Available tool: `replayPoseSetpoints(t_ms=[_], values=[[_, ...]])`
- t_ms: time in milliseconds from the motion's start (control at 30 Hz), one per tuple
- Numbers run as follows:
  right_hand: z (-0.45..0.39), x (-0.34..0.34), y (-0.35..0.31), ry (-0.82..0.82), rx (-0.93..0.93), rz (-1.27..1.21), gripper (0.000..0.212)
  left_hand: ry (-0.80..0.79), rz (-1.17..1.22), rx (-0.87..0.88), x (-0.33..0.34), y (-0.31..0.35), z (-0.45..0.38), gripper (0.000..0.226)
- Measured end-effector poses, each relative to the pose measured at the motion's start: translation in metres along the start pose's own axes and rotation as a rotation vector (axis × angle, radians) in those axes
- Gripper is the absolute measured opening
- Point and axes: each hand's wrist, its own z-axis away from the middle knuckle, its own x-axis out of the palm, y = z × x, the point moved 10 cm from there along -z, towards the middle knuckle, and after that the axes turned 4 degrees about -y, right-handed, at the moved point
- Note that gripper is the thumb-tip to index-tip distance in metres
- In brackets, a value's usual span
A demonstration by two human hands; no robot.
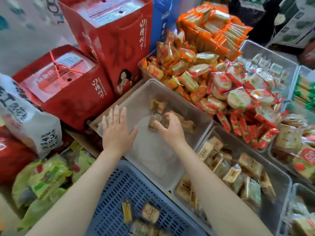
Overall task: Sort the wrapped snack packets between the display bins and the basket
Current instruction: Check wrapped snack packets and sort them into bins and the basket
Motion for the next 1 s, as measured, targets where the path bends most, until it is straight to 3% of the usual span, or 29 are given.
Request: replayPoseSetpoints(t_ms=[167,300,600,667,800,1000], values=[[-0.054,0.012,0.016,0.086,0.110,0.199,0.080,-0.007,0.027,-0.061,0.004,-0.011,-0.003,0.089],[-0.070,0.016,0.023,0.080,0.160,0.462,0.071,0.017,0.044,-0.082,0.002,-0.014,-0.005,0.093],[-0.080,0.021,0.042,-0.064,0.271,0.565,0.062,-0.018,0.024,-0.063,0.005,-0.010,-0.009,0.091],[-0.075,0.016,0.037,-0.035,0.262,0.483,0.059,-0.031,0.018,-0.061,0.005,-0.009,-0.009,0.093],[-0.068,0.018,0.036,0.017,0.308,-0.018,0.065,-0.045,0.021,-0.057,0.005,-0.009,-0.008,0.095],[-0.076,0.041,0.045,-0.072,0.441,-0.138,0.045,-0.054,0.025,-0.044,0.006,-0.007,-0.007,0.095]])
